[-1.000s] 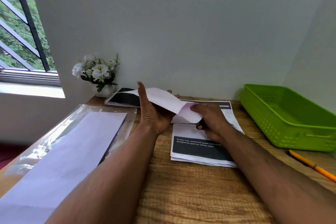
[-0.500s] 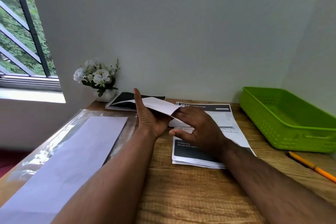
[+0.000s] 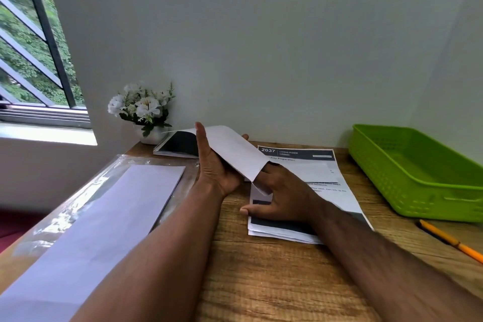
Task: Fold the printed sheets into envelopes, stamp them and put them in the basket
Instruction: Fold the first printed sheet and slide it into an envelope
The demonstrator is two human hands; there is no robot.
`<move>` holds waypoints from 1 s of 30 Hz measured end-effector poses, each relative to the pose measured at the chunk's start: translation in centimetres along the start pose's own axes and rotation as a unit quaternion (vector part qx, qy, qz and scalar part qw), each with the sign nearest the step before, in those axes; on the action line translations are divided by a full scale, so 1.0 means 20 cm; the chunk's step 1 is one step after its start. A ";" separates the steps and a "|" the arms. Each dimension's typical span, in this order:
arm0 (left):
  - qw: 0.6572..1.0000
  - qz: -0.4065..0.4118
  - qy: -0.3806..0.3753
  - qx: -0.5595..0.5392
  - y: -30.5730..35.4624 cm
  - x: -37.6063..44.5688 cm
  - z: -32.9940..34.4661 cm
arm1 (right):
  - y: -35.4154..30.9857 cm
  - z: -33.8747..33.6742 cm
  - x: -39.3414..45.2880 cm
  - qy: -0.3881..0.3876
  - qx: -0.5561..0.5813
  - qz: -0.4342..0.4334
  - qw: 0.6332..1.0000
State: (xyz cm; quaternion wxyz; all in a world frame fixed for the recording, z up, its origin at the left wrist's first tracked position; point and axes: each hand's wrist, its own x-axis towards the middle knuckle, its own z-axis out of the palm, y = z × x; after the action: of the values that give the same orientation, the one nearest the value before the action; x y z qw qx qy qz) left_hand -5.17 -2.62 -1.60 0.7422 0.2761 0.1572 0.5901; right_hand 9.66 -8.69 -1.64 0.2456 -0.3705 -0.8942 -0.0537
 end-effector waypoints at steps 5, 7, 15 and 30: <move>0.998 0.023 -0.040 -0.035 0.02 0.02 -0.02 | -0.02 -0.02 -0.01 0.059 0.023 -0.034 0.997; 0.998 0.025 -0.026 -0.047 0.02 0.02 -0.03 | -0.01 0.00 0.00 0.052 0.013 -0.034 0.998; 1.000 -0.007 0.006 -0.013 -0.07 -0.01 0.05 | 0.03 0.04 0.01 0.045 0.082 0.028 0.995; 0.994 0.044 0.073 -0.065 0.00 0.06 -0.04 | 0.47 -0.03 -0.18 -0.072 0.102 0.340 0.932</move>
State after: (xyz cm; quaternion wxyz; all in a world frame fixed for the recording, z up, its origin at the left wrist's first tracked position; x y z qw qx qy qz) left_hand -5.22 -1.36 -2.13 0.7183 0.1902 0.1603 0.6497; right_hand 18.56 -4.36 -3.62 0.2202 -0.6284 -0.7306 0.1513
